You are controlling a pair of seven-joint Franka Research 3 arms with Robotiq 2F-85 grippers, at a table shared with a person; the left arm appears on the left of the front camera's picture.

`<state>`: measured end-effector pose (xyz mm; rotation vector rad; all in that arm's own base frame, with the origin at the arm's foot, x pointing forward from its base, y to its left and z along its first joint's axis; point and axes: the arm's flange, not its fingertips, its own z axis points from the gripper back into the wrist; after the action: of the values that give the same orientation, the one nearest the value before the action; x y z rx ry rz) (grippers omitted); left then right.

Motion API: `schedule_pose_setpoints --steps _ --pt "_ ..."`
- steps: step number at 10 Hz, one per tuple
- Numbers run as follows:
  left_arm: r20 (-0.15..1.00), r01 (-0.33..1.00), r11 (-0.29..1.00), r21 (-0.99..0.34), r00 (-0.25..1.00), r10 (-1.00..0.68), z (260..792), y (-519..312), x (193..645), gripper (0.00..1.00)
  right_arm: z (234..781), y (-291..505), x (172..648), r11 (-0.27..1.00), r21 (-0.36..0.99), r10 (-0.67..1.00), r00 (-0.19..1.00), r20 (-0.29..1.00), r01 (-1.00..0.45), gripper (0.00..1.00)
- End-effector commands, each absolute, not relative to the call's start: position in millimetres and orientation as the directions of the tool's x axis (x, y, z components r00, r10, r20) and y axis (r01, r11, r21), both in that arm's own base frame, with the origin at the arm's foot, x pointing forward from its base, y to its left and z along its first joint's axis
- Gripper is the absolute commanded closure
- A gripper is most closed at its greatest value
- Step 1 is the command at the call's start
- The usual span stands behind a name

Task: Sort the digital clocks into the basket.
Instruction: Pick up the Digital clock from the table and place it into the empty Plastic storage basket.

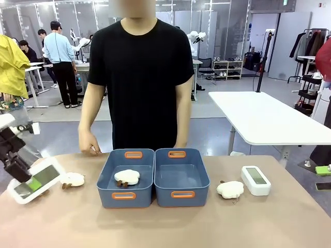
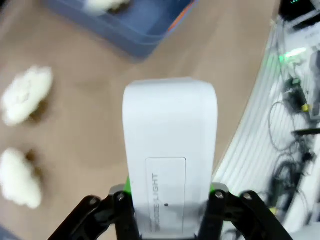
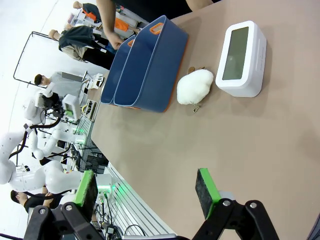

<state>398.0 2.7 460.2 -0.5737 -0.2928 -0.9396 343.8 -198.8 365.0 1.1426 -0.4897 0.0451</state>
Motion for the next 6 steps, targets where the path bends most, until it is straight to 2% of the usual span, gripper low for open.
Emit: schedule_pose_setpoints --steps 1,2,3,4,6 --pt "0.624 0.842 0.352 -0.408 0.539 -0.566 498 -23 372 0.5 367 -199 346 0.421 0.86 -0.212 0.89 0.403 -0.289 0.0" --pt "0.63 0.866 0.363 -0.344 0.5 -0.595 500 -31 376 0.5 367 -199 346 0.421 0.86 -0.212 0.89 0.403 -0.289 0.0" --pt "0.634 0.885 0.308 -0.348 0.465 -0.618 503 -40 369 0.5 367 -199 346 0.421 0.86 -0.212 0.89 0.403 -0.289 0.0" --pt "0.632 0.883 0.316 -0.348 0.469 -0.617 508 -43 355 0.5 367 -199 346 0.421 0.86 -0.212 0.89 0.403 -0.289 0.0" --pt "0.637 0.885 0.325 -0.335 0.467 -0.614 511 -42 356 0.5 367 -199 346 0.421 0.86 -0.212 0.89 0.403 -0.289 0.0"
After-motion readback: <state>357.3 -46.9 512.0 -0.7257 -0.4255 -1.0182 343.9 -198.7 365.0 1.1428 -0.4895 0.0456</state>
